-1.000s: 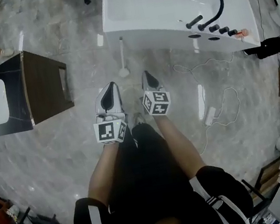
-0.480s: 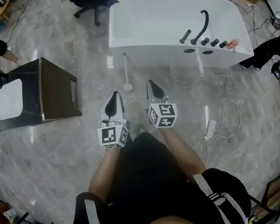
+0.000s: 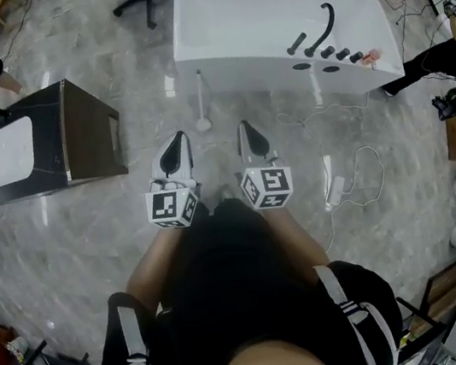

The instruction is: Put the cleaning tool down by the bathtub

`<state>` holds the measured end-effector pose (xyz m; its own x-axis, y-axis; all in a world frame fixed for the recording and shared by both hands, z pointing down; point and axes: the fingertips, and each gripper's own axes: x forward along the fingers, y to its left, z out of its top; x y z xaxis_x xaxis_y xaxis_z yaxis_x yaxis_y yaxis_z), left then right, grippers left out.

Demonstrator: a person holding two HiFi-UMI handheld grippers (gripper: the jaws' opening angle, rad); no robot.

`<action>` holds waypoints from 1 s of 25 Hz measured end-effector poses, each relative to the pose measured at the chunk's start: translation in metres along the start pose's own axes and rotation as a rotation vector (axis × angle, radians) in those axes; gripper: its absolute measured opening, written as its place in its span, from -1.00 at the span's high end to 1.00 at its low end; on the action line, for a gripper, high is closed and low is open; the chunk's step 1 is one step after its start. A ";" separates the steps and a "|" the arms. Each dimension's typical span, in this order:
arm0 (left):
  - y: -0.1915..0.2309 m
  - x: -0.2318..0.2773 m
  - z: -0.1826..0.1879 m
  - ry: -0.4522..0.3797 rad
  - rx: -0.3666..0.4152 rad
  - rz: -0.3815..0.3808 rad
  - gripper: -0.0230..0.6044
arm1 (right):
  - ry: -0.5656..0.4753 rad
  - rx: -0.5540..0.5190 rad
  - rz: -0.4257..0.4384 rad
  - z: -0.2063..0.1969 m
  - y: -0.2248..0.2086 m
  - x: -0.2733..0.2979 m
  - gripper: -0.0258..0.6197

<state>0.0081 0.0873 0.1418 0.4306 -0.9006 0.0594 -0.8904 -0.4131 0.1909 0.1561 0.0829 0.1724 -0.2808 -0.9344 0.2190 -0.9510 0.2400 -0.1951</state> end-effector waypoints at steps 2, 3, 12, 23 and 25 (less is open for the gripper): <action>0.002 -0.002 0.004 0.003 0.002 -0.012 0.90 | -0.002 0.000 -0.005 0.004 0.006 -0.006 0.92; 0.003 -0.002 0.006 0.002 0.003 -0.018 0.90 | -0.004 -0.001 -0.007 0.007 0.009 -0.007 0.92; 0.015 -0.010 0.012 -0.003 0.004 -0.041 0.90 | -0.038 -0.036 -0.015 0.025 0.026 -0.020 0.92; 0.017 -0.015 0.013 -0.009 0.008 -0.062 0.90 | -0.053 -0.057 0.007 0.024 0.042 -0.022 0.92; 0.017 -0.015 0.013 -0.007 0.005 -0.065 0.90 | -0.057 -0.061 0.006 0.027 0.043 -0.021 0.92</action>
<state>-0.0152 0.0927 0.1313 0.4864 -0.8728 0.0402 -0.8614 -0.4713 0.1894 0.1245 0.1062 0.1338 -0.2805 -0.9459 0.1631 -0.9559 0.2598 -0.1372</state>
